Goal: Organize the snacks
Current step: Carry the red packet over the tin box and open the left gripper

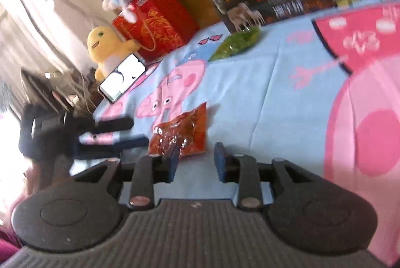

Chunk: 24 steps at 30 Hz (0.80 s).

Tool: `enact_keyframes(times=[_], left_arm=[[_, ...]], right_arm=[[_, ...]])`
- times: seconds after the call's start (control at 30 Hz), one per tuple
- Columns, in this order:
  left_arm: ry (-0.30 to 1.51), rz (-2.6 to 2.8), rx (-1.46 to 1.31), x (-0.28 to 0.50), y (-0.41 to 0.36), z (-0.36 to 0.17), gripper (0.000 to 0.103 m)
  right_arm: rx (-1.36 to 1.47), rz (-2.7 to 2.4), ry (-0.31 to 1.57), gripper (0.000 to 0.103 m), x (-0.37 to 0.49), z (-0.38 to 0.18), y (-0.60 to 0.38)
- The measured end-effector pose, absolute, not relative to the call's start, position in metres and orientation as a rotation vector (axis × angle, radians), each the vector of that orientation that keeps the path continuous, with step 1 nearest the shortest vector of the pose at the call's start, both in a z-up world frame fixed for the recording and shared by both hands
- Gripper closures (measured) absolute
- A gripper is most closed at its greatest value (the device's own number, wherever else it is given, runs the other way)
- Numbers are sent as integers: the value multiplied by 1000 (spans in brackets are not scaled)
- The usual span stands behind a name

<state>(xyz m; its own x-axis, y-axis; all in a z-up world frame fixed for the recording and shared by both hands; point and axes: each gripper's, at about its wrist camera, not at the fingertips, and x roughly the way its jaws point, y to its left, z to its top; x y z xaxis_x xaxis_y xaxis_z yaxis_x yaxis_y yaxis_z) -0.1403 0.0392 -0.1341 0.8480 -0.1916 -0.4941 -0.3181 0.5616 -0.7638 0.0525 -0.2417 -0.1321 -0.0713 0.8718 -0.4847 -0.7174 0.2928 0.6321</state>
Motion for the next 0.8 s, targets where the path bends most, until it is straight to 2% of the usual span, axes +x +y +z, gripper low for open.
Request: enact_keyframes(times=[0.13,0.23,0.3,0.43,0.5,0.57,0.6,0.8], left_arm=[[562,67,-995,-133,38,-137,49],[561,61,-993,-133,39,-139,51],[562,53,-1003,-134,42,-140,52],[560,56,-1028,-132,43,-139,53],[559,65,-1031,-128,42,-140,58],[565,75,-1038,-124,41,-142,79],[568,68,-1047,-122,41,-144,84],[566,50,-1009,-112,36,-135,87]], right_arm=[[285,1379,1099,70,57,-140,-219],[319,1388,1120,78,56,-143,-210],[344,1379,1124,88,56,-144,-210],[492,1340,1201,94,71,-155,-218],[560,1331,1239,95,77,-160,-223],[611,1335,1271,95,79,-163,-226],[634,1345,1287,95,80,-164,-227],[642,1365,1269,95,80,-159,-236]])
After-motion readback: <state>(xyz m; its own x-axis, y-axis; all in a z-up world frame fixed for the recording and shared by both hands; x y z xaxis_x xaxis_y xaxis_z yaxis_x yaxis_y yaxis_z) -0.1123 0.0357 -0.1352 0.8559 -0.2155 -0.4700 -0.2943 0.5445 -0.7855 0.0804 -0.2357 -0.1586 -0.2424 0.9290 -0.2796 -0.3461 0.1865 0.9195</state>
